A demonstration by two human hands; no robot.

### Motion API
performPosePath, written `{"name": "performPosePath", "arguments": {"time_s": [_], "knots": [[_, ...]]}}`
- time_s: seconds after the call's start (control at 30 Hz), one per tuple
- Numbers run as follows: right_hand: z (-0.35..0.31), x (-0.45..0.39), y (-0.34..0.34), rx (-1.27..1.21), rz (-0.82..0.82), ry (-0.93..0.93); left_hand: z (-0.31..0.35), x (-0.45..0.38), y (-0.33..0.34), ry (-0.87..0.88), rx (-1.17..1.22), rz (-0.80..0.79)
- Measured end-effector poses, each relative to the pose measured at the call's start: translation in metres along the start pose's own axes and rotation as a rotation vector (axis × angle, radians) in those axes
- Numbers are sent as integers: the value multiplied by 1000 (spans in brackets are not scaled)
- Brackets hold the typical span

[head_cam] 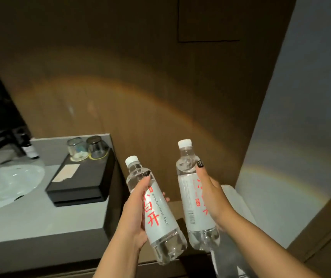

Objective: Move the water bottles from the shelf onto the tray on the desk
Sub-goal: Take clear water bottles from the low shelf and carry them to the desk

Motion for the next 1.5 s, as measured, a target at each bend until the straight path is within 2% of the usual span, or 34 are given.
{"name": "performPosePath", "arguments": {"time_s": [0.13,0.33,0.53,0.67,0.93,1.23,1.5], "knots": [[27,9,76,-97,-133,181,34,14,-84,69,-159,158],[41,23,196,-127,-165,189,101,50,-205,248,-359,308],[54,35,321,-86,-87,151,155,78,-324,261,-392,367],[63,41,403,-55,-139,156,192,101,-394,281,-381,445],[43,33,539,112,-278,40,245,128,-498,294,-344,578],[49,-7,677,145,-428,66,314,109,-595,311,-302,695],[45,-50,795,135,-487,130,404,81,-662,402,-430,706]]}}
Point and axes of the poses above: each hand's wrist, its own x-axis away from the middle knuckle, its own y-axis out of the palm, z = x × y, the point moved 10 cm from there along -x, towards the middle knuckle, and after that the axes turned 3 degrees about y, right-handed, at the moved point
